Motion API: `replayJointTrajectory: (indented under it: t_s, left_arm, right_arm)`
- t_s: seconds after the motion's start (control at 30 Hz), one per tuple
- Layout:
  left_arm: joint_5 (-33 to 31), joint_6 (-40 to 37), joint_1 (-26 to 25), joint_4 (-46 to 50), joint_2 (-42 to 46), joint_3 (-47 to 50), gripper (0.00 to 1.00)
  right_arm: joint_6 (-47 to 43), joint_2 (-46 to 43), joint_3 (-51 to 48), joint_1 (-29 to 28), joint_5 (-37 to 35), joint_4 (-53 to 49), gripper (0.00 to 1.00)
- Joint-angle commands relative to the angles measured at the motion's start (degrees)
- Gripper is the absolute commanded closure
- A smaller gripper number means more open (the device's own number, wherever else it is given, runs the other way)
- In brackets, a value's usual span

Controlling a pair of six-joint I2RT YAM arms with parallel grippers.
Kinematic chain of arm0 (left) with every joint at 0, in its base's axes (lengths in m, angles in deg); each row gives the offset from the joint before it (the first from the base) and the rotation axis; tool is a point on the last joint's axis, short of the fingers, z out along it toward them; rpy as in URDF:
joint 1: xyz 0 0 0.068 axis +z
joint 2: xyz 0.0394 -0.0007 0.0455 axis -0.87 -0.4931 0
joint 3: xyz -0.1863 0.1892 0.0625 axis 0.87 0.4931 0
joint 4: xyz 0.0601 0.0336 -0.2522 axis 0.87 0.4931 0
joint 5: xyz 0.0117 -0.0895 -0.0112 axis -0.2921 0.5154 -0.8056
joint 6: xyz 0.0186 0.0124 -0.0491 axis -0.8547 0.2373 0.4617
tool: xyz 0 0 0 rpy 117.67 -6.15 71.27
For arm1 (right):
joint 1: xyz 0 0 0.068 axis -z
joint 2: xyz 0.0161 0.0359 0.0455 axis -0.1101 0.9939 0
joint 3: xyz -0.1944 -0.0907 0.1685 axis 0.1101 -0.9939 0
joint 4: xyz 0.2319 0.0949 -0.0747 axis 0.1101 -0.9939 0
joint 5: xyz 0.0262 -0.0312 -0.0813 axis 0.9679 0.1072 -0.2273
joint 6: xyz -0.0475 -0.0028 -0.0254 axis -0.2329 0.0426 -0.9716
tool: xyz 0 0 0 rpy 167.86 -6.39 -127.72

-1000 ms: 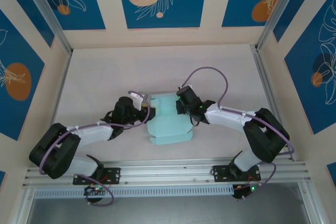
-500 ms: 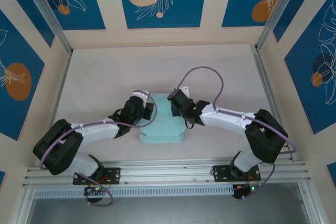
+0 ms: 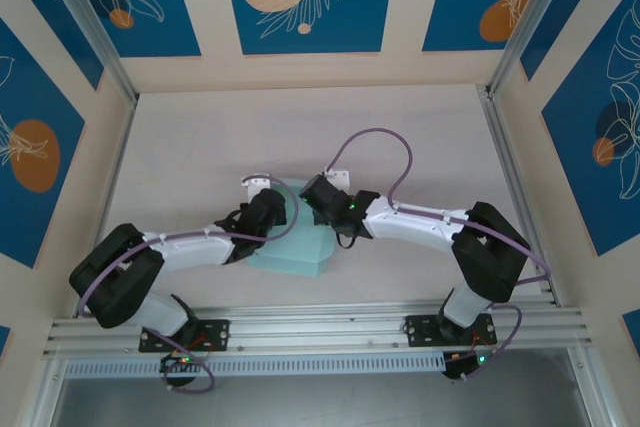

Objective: Fold the paper box

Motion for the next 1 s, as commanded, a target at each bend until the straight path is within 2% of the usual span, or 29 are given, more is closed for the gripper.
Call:
replayJointTrajectory:
  t_s: [0.0,0.1,0.23,0.4,0.5,0.63,0.73,0.97]
  left_arm:
    - [-15.92,8.84,2.96,11.06,-0.03,-1.8,0.86]
    - [-15.5,9.51,4.18,11.22,-0.3,-1.8,0.88]
    - [-18.94,9.68,5.35,15.38,-0.45,-2.36,0.88]
    - [-17.37,12.38,9.4,17.15,2.77,-0.05,0.89]
    - [-18.17,12.33,9.98,19.06,4.5,-0.18,0.89]
    - [-9.17,8.99,9.89,8.74,8.09,4.14,0.86]
    - [-6.69,8.65,8.87,8.96,8.64,3.8,0.86]
    - [-15.78,15.28,8.6,16.88,9.28,3.08,0.89]
  right_arm:
    - [3.94,-0.86,1.23,-0.67,-1.19,-6.78,1.0]
    - [4.1,-0.95,1.5,-0.63,-0.69,-6.88,1.0]
    - [4.03,-1.06,1.95,-0.67,0.01,-7.01,1.0]
    - [3.76,0.13,3.17,-0.67,1.12,-6.83,1.0]
    - [3.78,1.32,4.23,-0.65,1.66,-7.1,1.0]
    - [2.55,4.33,7.11,-0.06,1.68,-8.43,1.0]
    - [0.62,8.57,11.57,1.33,2.07,-11.17,1.0]
    - [1.23,19.9,22.12,1.93,-2.64,-26.86,1.0]
